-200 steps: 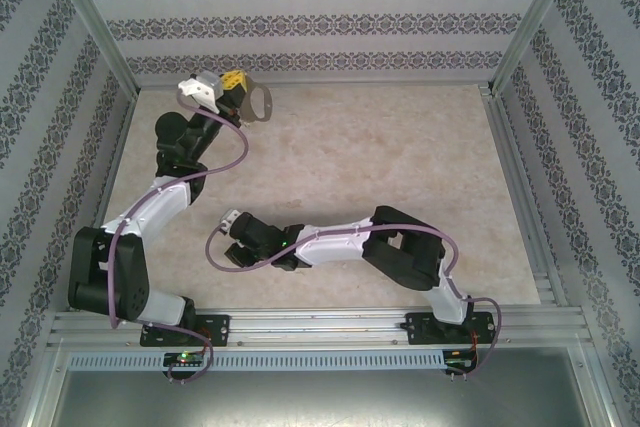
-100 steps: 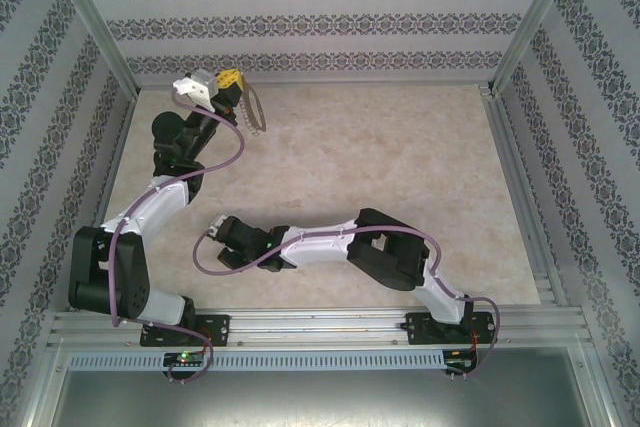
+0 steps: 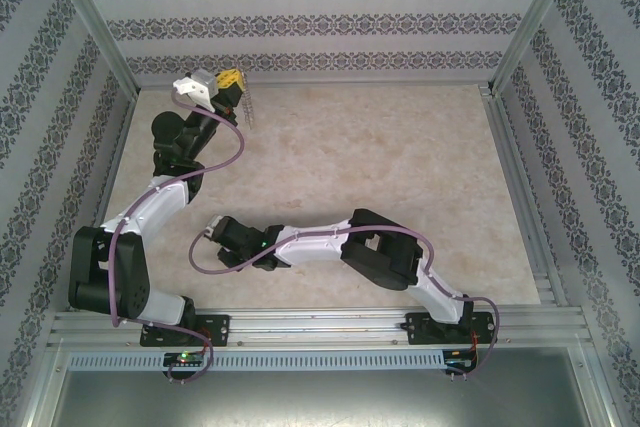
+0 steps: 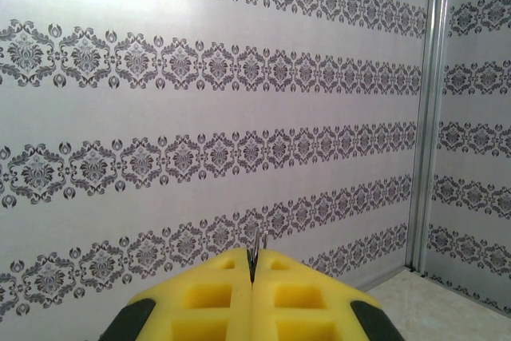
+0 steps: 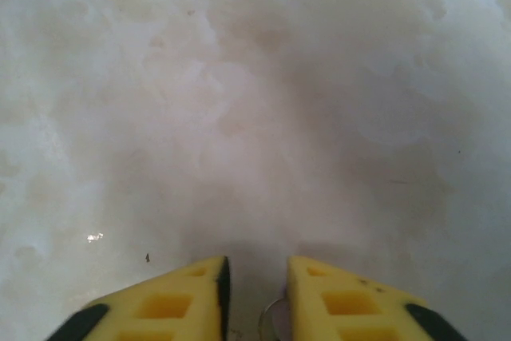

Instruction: Put the keys on the keyring

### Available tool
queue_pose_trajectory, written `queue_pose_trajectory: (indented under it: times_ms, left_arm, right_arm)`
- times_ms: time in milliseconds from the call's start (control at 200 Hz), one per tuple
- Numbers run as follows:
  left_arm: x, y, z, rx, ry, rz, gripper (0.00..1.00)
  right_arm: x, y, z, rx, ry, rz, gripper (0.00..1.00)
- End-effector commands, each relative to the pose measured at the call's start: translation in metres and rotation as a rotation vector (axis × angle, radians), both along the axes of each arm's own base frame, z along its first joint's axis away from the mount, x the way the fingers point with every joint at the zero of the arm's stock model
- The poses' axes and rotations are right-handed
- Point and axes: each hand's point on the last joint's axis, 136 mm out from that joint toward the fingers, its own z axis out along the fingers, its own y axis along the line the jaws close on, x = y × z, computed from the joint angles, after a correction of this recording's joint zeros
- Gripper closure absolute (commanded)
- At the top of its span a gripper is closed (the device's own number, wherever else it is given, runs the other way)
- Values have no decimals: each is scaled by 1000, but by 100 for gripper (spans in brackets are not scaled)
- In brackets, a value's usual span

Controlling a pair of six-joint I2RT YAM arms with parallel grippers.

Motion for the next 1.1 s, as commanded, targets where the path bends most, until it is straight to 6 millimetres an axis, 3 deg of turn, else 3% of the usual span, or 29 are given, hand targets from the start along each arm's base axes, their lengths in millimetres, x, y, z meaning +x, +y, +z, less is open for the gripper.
queue_pose_trajectory:
  times_ms: [0, 125, 295, 555, 675, 764, 844, 969, 1094]
  left_arm:
    - [-10, 5, 34, -16, -108, -9, 100]
    - [-10, 5, 35, -16, -110, -12, 100]
    - [-11, 4, 35, -15, -108, -18, 100]
    - [-11, 1, 34, -18, -98, -41, 100]
    - [-11, -1, 33, -25, -90, -60, 100]
    - [-11, -3, 31, -35, -82, -74, 100]
    - [-10, -4, 30, -37, -79, -81, 100]
    - [-9, -4, 28, -34, -71, -80, 100]
    - [-8, -5, 25, -32, -62, -81, 100]
  right_arm:
    - [-1, -2, -4, -27, -8, -2, 86]
    - [1, -7, 5, -18, -26, -10, 100]
    - [13, -25, 31, 35, -51, -49, 100]
    - [31, -76, 69, 120, -58, -121, 100]
    - [44, -105, 77, 192, -2, -171, 100]
    - [48, -116, 79, 211, 14, -182, 100]
    - [45, -114, 77, 209, 25, -152, 100]
    - [31, -97, 72, 193, 29, -80, 81]
    - [12, -74, 63, 162, 36, 19, 73]
